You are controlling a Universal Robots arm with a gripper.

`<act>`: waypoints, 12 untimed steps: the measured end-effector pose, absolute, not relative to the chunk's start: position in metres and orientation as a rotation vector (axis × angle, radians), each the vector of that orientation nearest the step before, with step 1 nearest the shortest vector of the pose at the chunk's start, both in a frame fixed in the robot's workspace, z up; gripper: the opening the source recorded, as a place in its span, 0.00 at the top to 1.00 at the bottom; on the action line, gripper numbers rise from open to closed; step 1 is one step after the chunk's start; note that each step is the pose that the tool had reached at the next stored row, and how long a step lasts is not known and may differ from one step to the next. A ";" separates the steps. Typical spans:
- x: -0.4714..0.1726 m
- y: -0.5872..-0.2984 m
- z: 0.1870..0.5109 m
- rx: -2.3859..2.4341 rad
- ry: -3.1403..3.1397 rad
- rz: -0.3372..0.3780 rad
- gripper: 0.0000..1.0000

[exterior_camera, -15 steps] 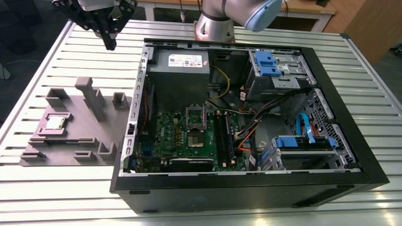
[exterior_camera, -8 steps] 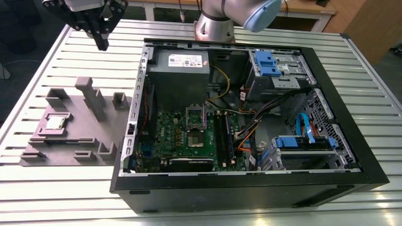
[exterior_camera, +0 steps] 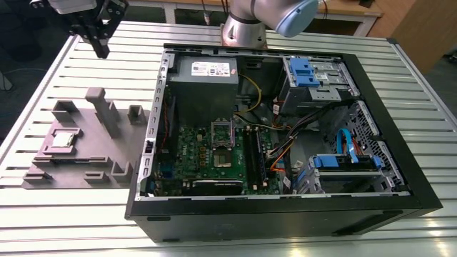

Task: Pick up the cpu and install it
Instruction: 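Reach for the cpu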

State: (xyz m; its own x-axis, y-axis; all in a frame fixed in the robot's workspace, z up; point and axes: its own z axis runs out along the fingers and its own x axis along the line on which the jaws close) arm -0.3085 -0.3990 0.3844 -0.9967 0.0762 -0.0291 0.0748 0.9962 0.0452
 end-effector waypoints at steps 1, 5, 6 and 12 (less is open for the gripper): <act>-0.312 -0.399 0.384 0.118 3.108 0.069 0.90; -0.324 -0.399 0.383 0.118 3.107 0.069 0.90; -0.327 -0.399 0.383 0.118 3.107 0.069 0.90; -0.343 -0.399 0.381 0.118 3.107 0.069 0.90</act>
